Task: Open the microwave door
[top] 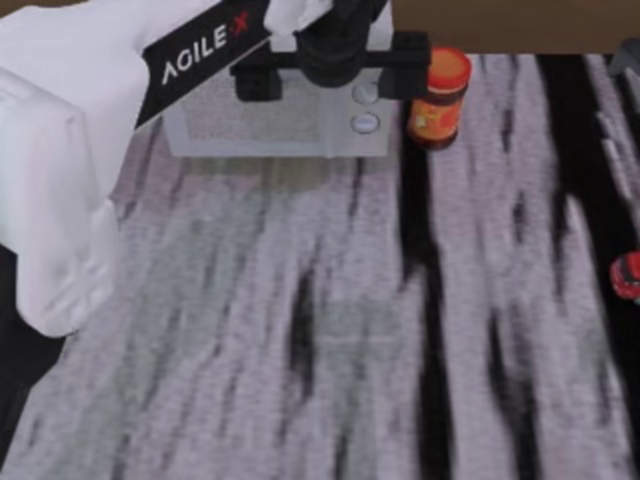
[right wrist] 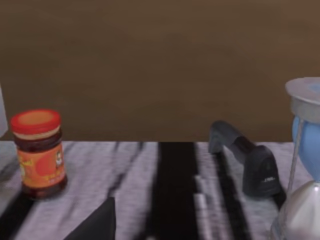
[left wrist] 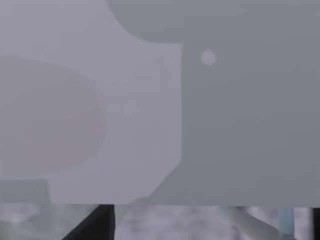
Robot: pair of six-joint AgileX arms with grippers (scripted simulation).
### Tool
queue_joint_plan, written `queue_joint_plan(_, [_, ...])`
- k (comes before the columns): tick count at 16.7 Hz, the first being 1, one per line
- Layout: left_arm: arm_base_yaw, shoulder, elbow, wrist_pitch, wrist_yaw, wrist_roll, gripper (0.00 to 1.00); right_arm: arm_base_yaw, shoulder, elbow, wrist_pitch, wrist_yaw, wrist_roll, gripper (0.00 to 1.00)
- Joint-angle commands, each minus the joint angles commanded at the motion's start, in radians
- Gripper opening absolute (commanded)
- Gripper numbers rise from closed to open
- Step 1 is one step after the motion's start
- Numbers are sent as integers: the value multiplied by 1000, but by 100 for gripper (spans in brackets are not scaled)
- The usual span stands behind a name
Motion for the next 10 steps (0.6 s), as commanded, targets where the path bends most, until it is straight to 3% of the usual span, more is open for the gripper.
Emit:
queue_joint_plan(3, [0, 0, 0, 0, 0, 0, 100, 0, 0, 0, 0, 0, 0, 100])
queue_joint_plan(10, [0, 0, 0, 0, 0, 0, 47, 0, 0, 0, 0, 0, 0, 100])
